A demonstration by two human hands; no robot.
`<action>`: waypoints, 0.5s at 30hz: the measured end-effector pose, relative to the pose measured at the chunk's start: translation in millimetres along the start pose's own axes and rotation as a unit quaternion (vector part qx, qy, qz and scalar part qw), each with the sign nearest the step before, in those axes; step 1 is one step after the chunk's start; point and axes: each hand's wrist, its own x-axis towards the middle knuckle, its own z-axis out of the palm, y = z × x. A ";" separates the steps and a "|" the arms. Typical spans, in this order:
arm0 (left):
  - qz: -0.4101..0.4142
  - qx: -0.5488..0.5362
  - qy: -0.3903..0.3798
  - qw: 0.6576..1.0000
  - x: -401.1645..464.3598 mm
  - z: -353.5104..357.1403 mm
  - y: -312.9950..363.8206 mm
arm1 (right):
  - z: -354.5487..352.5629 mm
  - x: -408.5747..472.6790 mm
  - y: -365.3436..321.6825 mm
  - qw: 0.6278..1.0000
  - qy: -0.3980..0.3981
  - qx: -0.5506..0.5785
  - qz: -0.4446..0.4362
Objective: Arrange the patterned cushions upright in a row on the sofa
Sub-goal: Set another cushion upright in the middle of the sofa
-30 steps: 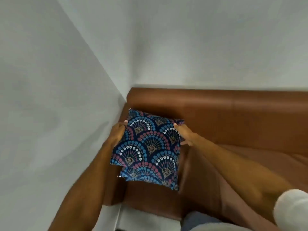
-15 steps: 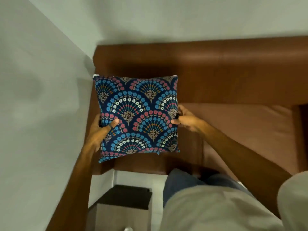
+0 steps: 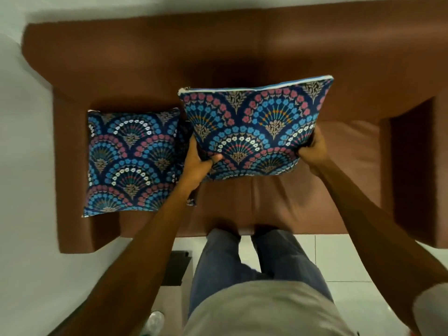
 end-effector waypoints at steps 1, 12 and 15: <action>-0.004 0.002 -0.001 1.000 18.4 7.7 -4.9 | -2.2 16.6 9.4 1.000 0.002 0.002 -0.008; -0.045 0.074 0.041 0.995 91.8 39.7 -44.5 | 35.2 88.9 76.1 0.990 0.125 0.032 0.055; -0.004 0.136 0.112 0.984 43.3 15.3 -44.4 | 68.4 49.9 56.6 0.961 0.234 0.059 0.137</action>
